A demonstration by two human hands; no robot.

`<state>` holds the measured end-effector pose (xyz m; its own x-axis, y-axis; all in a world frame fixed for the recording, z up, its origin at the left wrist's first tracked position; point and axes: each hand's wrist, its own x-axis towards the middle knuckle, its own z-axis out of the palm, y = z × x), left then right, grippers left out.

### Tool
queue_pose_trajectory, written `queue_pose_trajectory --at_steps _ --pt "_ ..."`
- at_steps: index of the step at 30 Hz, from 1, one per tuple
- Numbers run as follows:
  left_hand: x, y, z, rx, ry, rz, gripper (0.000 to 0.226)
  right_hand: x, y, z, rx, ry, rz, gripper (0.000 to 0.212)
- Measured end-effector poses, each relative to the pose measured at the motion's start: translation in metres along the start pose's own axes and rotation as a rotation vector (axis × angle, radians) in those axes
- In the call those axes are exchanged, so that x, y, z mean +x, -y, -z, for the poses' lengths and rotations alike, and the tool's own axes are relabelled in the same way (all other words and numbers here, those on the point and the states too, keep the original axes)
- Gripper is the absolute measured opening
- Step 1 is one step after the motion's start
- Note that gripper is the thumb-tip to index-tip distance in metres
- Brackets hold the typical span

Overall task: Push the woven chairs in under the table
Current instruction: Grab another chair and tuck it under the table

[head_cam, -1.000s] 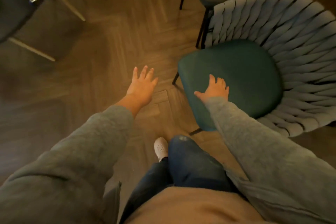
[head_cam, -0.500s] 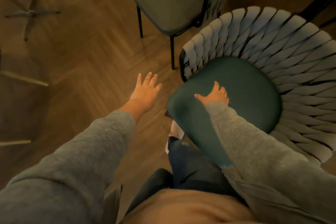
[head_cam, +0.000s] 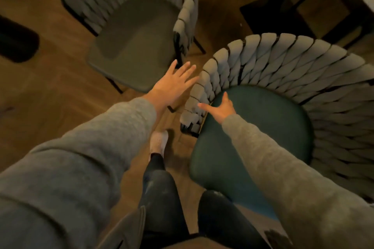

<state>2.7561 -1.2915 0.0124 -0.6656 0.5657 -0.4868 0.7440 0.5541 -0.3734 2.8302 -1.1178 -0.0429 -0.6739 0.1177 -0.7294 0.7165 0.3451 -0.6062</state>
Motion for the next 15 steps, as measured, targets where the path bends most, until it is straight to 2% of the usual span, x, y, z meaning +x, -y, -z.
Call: queue_pose_trajectory --at_steps 4,7,9,11,15 --pt "0.071 0.03 0.013 0.206 -0.137 -0.29 0.085 0.026 0.033 -0.019 0.189 -0.013 -0.075 0.128" --pt "0.123 0.045 0.015 0.371 -0.279 -0.573 0.063 0.047 0.055 -0.038 0.327 -0.09 -0.158 0.127" --pt "0.153 0.047 0.021 0.443 -0.368 -0.748 0.049 0.06 0.066 -0.057 0.379 -0.211 -0.23 0.116" --pt "0.181 0.041 0.029 0.551 -0.368 -0.895 0.037 0.067 0.076 -0.072 0.364 -0.39 -0.328 0.094" --pt "0.216 0.033 0.042 0.764 -0.311 -0.993 0.029 0.074 0.085 -0.081 0.276 -0.601 -0.36 0.067"
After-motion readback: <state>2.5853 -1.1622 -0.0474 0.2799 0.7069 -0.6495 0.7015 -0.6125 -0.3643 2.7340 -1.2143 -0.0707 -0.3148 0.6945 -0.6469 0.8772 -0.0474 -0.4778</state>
